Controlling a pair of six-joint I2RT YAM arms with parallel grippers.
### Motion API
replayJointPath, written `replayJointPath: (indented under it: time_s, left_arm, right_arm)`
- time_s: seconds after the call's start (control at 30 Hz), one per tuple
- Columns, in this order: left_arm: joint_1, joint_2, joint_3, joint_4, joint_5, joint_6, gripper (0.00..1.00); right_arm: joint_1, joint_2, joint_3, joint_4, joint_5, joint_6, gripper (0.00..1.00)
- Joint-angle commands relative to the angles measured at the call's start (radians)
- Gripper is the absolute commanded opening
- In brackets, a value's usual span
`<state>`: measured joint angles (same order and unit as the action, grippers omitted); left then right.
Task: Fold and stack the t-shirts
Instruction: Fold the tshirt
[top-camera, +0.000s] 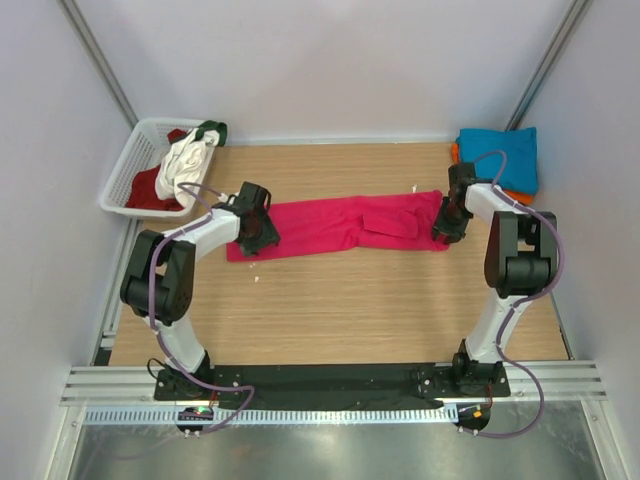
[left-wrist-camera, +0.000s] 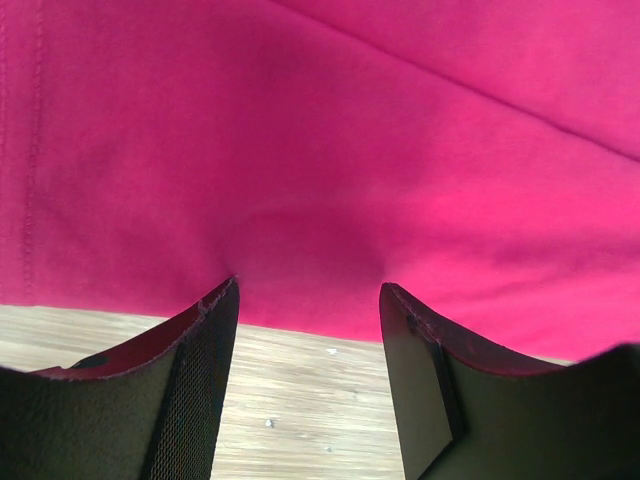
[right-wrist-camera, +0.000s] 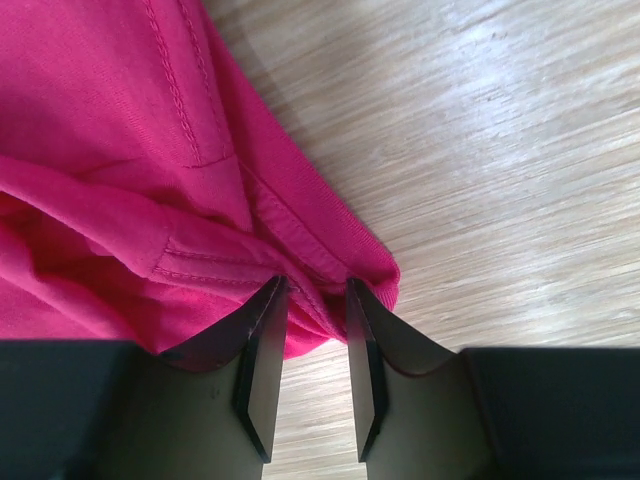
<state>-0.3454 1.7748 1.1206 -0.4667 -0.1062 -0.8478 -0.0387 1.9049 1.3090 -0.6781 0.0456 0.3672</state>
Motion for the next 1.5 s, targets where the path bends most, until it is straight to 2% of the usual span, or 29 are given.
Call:
replayJointPath:
  time_s: [0.0, 0.43, 0.53, 0.7, 0.8, 0.83, 0.9, 0.93, 1.0, 1.13, 1.23, 1.37, 1.47]
  left_arm:
    - [0.009, 0.0, -0.01, -0.032, -0.058, 0.007, 0.59]
    - [0.109, 0.017, -0.002, -0.084, -0.066, 0.111, 0.58]
    - [0.123, 0.011, 0.002, -0.084, -0.05, 0.127, 0.57]
    - [0.121, -0.066, 0.037, -0.088, 0.061, 0.193, 0.57]
    - [0.12, -0.13, 0.116, -0.141, 0.103, 0.255, 0.61]
    - [0.121, -0.17, 0.136, -0.151, 0.131, 0.278, 0.66]
    - [0.12, -0.196, 0.191, -0.161, 0.167, 0.37, 0.7]
    - [0.12, -0.208, 0.206, -0.162, 0.192, 0.404, 0.76]
    - [0.12, -0.206, 0.229, -0.138, 0.23, 0.476, 0.83]
    - [0.112, -0.155, 0.266, -0.102, 0.338, 0.723, 0.84]
    - [0.088, -0.111, 0.257, -0.06, 0.365, 0.896, 0.84]
    - [0.088, -0.049, 0.22, 0.049, 0.393, 0.984, 0.82]
    - [0.086, 0.011, 0.206, 0.109, 0.451, 0.939, 0.82]
  right_arm:
    - [0.003, 0.005, -0.022, 0.025, 0.056, -0.011, 0.36]
    - [-0.033, 0.016, 0.025, 0.005, 0.174, -0.051, 0.32]
    - [-0.036, 0.011, 0.042, -0.003, 0.145, -0.059, 0.32]
    - [-0.035, -0.029, 0.142, -0.066, 0.045, -0.05, 0.32]
    - [-0.035, -0.078, 0.257, -0.122, 0.008, -0.019, 0.42]
    - [-0.035, -0.089, 0.284, -0.135, -0.004, -0.008, 0.54]
    - [-0.033, -0.115, 0.335, -0.152, -0.024, 0.05, 0.71]
    - [-0.033, -0.124, 0.335, -0.149, -0.033, 0.073, 0.85]
    - [-0.027, -0.147, 0.31, -0.123, -0.081, 0.166, 0.98]
    - [0.005, -0.168, 0.216, -0.046, -0.089, 0.352, 1.0]
    - [0.063, -0.159, 0.164, -0.003, -0.06, 0.478, 1.0]
    - [0.149, -0.113, 0.156, -0.014, 0.068, 0.581, 1.0]
    - [0.168, -0.067, 0.127, 0.011, 0.109, 0.634, 1.0]
